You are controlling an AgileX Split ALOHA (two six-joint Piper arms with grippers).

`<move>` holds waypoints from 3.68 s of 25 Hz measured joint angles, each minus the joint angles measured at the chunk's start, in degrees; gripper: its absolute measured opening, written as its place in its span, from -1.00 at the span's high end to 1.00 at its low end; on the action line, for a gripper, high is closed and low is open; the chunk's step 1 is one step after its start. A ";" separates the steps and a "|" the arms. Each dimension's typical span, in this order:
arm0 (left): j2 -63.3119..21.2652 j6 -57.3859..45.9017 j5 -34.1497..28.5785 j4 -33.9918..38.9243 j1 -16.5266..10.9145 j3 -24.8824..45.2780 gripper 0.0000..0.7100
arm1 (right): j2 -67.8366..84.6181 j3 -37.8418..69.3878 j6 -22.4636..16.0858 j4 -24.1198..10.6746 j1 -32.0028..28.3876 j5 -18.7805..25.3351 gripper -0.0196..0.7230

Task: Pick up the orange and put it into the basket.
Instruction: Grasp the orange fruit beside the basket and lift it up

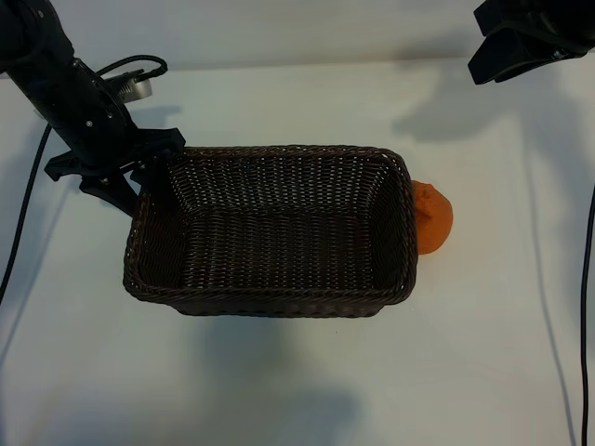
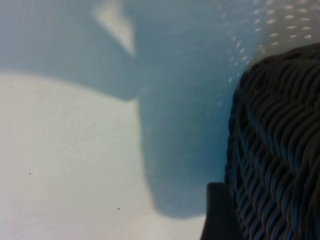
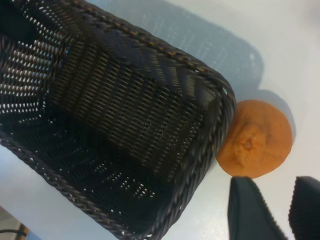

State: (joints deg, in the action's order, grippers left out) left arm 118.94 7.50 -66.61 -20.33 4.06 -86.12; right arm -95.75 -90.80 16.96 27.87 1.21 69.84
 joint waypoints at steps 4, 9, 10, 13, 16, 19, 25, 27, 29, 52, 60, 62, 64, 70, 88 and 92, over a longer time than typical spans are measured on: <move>-0.32 0.07 0.00 -0.53 0.00 0.00 -0.41 | 0.00 0.00 0.05 0.00 0.00 0.06 0.29; -3.43 0.02 0.00 -1.32 -0.34 -0.06 -0.41 | 0.00 0.00 0.05 0.00 0.00 0.06 0.29; -4.06 -0.03 0.00 -1.46 -0.53 -0.06 -0.41 | 0.00 0.00 0.05 0.00 0.00 0.06 0.29; -6.45 -0.22 -0.55 -1.52 -1.02 -0.06 -0.41 | 0.00 0.00 0.05 0.00 0.00 0.06 0.29; -9.43 -0.22 -0.74 -1.41 -1.60 -0.06 -0.41 | 0.00 0.00 0.01 0.00 0.00 0.06 0.29; -12.33 -0.27 -0.74 -0.80 -1.95 -0.06 -0.41 | 0.00 0.00 0.01 0.00 0.00 0.06 0.29; -17.26 -0.27 -0.74 0.07 -1.95 -0.06 -0.41 | 0.00 0.00 0.01 0.00 0.00 0.06 0.29; -18.56 -0.27 -0.74 0.07 -1.95 -0.06 -0.41 | 0.00 0.00 0.08 0.00 0.00 0.06 0.29; -19.24 -0.27 -0.74 0.00 -1.95 -0.06 -0.41 | 0.00 0.00 0.08 0.00 0.00 0.06 0.29; -25.70 1.93 -0.74 -6.79 -1.95 7.88 -0.41 | 0.00 0.00 0.08 0.00 0.00 0.06 0.29; -27.89 4.21 -0.74 -9.41 -1.95 10.36 -0.41 | 0.00 0.00 0.08 0.00 0.00 0.06 0.29; -27.89 4.25 -0.74 -9.41 -1.95 10.36 -0.41 | 0.00 0.00 0.03 0.00 0.00 0.06 0.29; -27.89 4.32 -0.74 -9.47 -1.95 10.36 -0.41 | 0.00 0.00 0.03 0.00 0.00 0.06 0.29; -27.89 5.53 -0.74 -9.47 -1.95 10.36 -0.41 | 0.00 0.00 0.15 0.00 0.00 0.06 0.29; -27.89 5.72 -0.74 -9.47 -1.95 10.41 -0.41 | 0.00 0.00 1.63 -2.26 0.00 0.06 -0.45; -27.89 5.86 -0.74 -9.47 -1.95 10.41 -0.41 | 0.00 0.00 1.69 -3.69 0.00 0.06 -0.52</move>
State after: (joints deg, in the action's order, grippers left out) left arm 91.05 13.36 -67.35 -29.80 2.11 -75.72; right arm -95.75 -90.80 18.65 24.18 1.21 69.90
